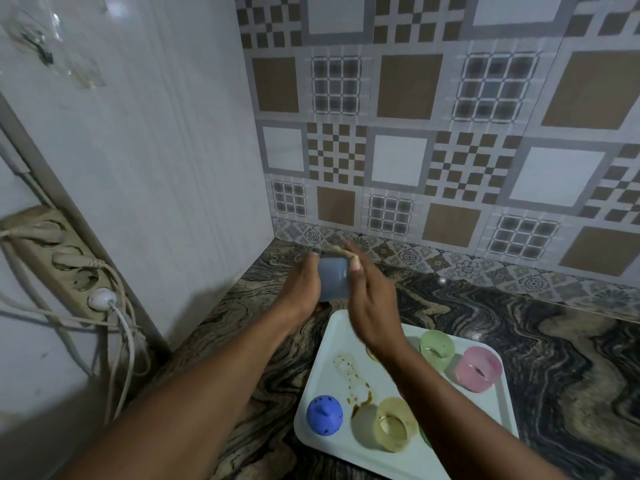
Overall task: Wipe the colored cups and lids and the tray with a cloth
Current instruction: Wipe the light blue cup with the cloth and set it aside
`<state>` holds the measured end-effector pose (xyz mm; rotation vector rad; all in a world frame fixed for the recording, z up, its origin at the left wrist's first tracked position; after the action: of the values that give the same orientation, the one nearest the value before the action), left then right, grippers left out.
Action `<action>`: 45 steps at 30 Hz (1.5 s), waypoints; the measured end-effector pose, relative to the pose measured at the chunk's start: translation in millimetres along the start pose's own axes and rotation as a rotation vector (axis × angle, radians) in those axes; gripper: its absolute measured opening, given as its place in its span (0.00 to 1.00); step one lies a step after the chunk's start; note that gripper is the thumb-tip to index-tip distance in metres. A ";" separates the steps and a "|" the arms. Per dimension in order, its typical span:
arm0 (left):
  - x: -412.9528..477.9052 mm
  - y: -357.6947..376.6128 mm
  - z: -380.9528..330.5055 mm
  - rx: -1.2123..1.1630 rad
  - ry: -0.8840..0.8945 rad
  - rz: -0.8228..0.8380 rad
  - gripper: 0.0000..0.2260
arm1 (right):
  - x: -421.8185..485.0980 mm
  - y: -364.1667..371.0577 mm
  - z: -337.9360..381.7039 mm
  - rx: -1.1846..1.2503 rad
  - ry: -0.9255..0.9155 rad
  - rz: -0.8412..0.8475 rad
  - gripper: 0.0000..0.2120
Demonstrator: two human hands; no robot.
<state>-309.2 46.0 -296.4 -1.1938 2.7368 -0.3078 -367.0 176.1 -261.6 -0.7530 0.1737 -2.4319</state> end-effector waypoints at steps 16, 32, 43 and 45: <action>5.9 -12.9 -1.2 0.208 0.090 -0.100 0.19 | -21.9 6.1 -13.6 0.129 0.147 0.011 0.21; -14.2 3.7 -24.7 0.563 0.650 0.030 0.21 | -20.1 19.2 -57.6 0.362 0.866 0.081 0.21; 12.9 -3.0 30.3 -0.234 -0.107 0.149 0.23 | -10.3 -5.8 -48.5 0.446 0.626 -0.032 0.14; 16.6 -2.6 30.6 -0.276 -0.127 0.100 0.21 | -13.0 -1.0 -37.1 0.302 0.485 -0.019 0.06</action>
<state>-312.2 28.0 -326.2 -1.0857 2.7782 0.1583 -379.4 182.6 -298.4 -0.0271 -0.0169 -2.5390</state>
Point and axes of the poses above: each hand's wrist, its own x-axis towards the middle knuckle, its own y-axis out of the palm, z = x × y, the point moved 8 cm from there along x, towards the middle knuckle, and after that the axes turned 1 degree about y, right-handed, at the moved point
